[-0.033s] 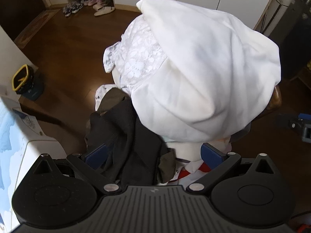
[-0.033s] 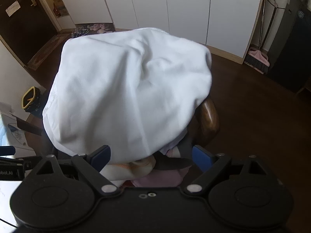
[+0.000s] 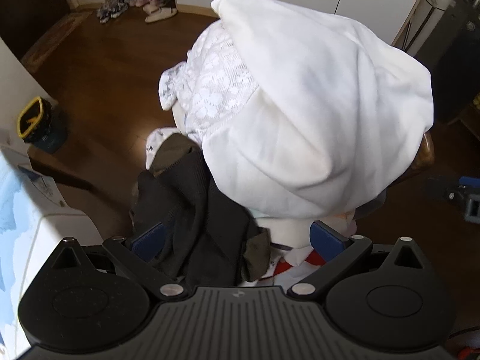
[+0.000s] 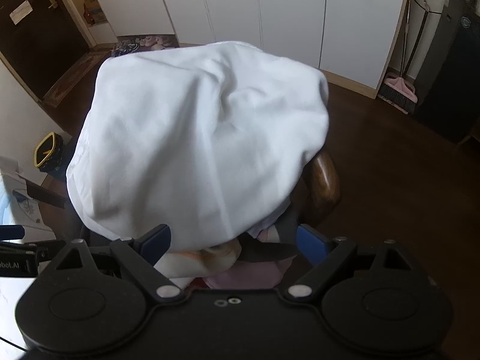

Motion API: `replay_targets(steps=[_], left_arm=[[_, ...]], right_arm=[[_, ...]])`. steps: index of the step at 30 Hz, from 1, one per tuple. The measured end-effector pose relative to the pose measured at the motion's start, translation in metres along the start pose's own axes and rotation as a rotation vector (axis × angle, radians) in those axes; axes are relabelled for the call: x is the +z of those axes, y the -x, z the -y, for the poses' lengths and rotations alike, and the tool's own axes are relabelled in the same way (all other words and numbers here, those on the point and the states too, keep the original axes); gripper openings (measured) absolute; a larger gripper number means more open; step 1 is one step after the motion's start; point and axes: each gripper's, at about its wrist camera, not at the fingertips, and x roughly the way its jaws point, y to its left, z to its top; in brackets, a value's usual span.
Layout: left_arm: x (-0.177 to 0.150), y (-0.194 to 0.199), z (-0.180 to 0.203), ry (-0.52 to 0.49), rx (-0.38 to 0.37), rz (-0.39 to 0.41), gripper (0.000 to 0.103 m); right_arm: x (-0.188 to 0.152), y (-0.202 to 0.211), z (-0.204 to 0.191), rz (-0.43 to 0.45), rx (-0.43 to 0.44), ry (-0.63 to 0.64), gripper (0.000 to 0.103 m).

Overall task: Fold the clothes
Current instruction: 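Reach both grippers toward the white sweatshirt draped over the chair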

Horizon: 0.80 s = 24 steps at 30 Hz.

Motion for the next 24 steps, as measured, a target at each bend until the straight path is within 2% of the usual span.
replay_targets(steps=[5,9,11,24], left_arm=[[-0.012,0.000,-0.012,0.033,-0.059,-0.009,0.103],[-0.010,-0.006,-0.008,0.051,-0.030,-0.041,0.103],[-0.007,-0.005,-0.008,0.055,-0.024,-0.048,0.103],[-0.007,-0.004,-0.006,0.063,-0.030,-0.050,0.103]], right_arm=[[-0.001,0.001,-0.001,0.010,-0.009,0.009,0.103],[-0.002,-0.001,-0.006,-0.015,-0.025,0.009,0.103],[-0.006,-0.005,0.002,-0.019,-0.006,-0.002,0.103],[-0.012,-0.008,0.006,-0.043,-0.020,0.002,0.103]])
